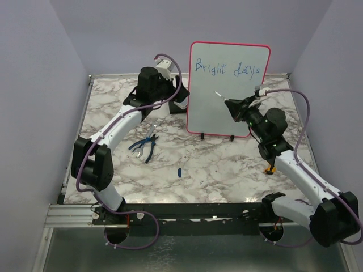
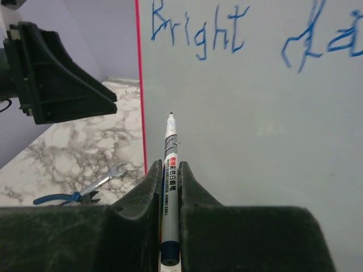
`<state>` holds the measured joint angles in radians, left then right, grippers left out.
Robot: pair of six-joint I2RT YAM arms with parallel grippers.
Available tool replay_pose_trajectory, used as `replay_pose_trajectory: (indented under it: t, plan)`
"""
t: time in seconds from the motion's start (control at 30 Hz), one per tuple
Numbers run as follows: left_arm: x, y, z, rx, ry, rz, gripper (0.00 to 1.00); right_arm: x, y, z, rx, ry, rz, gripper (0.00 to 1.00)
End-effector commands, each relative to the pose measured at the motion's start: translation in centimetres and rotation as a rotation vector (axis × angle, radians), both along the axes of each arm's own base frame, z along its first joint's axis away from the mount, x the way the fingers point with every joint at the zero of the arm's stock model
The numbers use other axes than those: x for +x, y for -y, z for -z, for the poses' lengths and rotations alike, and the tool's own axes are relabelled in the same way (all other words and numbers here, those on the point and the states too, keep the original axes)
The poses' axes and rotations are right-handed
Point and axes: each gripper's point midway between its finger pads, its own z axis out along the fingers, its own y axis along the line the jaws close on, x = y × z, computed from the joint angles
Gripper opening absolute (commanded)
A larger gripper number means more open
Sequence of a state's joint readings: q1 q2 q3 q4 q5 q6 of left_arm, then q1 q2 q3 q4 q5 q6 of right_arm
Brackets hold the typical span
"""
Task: Write a sentence on the whiteboard
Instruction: Pick up the sentence from the whiteboard.
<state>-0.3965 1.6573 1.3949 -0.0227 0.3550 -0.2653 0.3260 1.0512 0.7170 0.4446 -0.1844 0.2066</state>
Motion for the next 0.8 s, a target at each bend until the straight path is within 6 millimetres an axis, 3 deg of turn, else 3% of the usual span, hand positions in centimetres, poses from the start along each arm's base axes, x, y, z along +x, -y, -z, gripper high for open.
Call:
replay_pose_trajectory:
  t: [0.0, 0.27, 0.77]
  plan:
    - [-0.3, 0.8, 1.9, -0.017, -0.033, 0.055, 0.67, 0.6, -2.9, -0.3, -0.013, 0.022, -0.05, 0.01]
    - [-0.2, 1.1, 2.8, -0.016, -0.044, 0.071, 0.6, 2.4, -5.8, 0.3, -0.041, 0.046, -0.069, 0.01]
    - [0.2, 2.2, 4.2, -0.04, -0.077, 0.103, 0.47, 4.9, -5.8, -0.3, -0.057, 0.107, 0.016, 0.01]
